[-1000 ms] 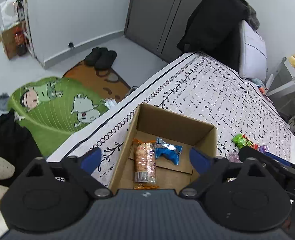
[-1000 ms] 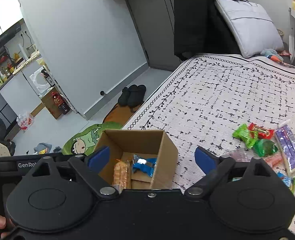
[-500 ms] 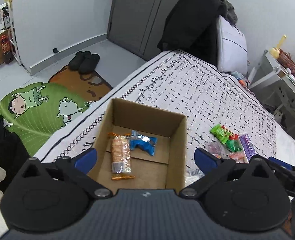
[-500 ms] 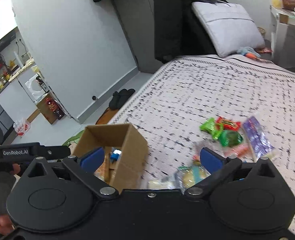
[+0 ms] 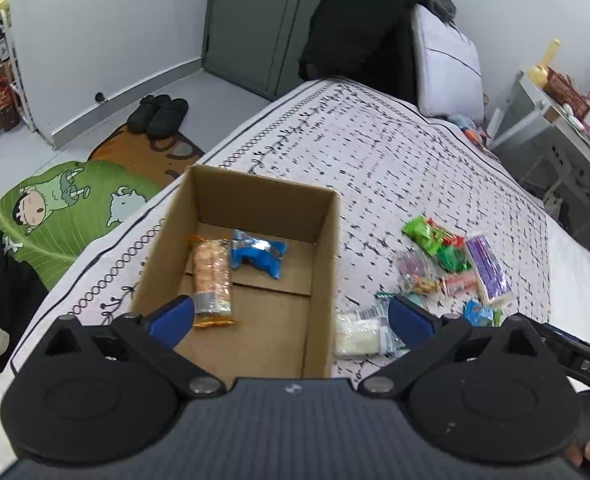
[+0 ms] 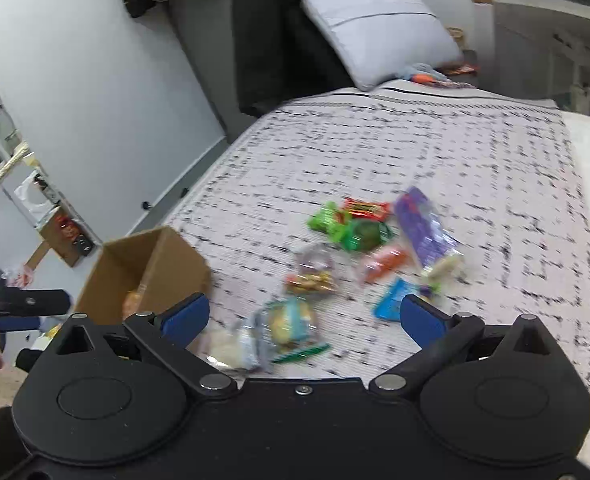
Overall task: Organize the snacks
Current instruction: 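Move both tools back over the remaining snack pile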
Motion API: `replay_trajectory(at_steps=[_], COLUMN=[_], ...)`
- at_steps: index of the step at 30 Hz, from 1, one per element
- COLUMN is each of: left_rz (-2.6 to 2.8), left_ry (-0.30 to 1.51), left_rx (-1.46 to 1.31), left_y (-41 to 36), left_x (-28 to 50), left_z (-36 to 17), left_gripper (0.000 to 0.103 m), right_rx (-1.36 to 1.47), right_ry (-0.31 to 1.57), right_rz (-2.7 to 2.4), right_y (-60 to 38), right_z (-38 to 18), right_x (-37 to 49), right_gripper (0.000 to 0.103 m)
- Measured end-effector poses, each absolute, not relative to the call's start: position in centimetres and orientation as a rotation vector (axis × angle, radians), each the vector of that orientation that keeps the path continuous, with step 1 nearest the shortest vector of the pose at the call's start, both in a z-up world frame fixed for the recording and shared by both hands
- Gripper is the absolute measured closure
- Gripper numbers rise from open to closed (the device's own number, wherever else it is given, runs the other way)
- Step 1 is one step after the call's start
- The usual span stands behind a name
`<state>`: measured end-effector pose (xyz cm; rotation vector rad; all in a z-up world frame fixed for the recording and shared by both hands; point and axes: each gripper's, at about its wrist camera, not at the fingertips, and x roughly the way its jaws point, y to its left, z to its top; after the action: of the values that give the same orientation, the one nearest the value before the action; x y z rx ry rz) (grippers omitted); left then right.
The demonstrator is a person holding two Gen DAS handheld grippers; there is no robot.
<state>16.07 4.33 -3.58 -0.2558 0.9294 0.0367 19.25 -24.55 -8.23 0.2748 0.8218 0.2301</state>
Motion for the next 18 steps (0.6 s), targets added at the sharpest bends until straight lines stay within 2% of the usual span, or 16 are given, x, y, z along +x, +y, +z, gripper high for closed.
replay_trajectory(at_steps=[6, 9, 13, 18], left_rz=[-0.003, -0.033, -0.06, -0.054], left_ry=[0.926, 0.919, 0.937, 0.966], left_rx=[-0.21, -0.2, -0.195, -0.195], left_y=[1.3, -0.6, -3.1, -5.5], left_x=[15.5, 15.6, 16.1, 16.9], left_z=[-4.0, -4.3, -4.9, -6.2], left_gripper=[0.002, 0.003, 0.01, 0.017], right_rx=[0.358, 0.394, 0.459, 0.511], right_ry=[0.845, 0.869, 0.906, 0.925], right_rz=[0.208, 0.224, 0.241, 0.234], right_y=[-26.4, -27.0, -28.1, -29.3], right_z=[-10.2, -11.1, -12.6, -13.8], right_x=[19.4, 19.7, 20.3, 20.7], right_gripper=[0.002, 0.009, 0.018, 0.021])
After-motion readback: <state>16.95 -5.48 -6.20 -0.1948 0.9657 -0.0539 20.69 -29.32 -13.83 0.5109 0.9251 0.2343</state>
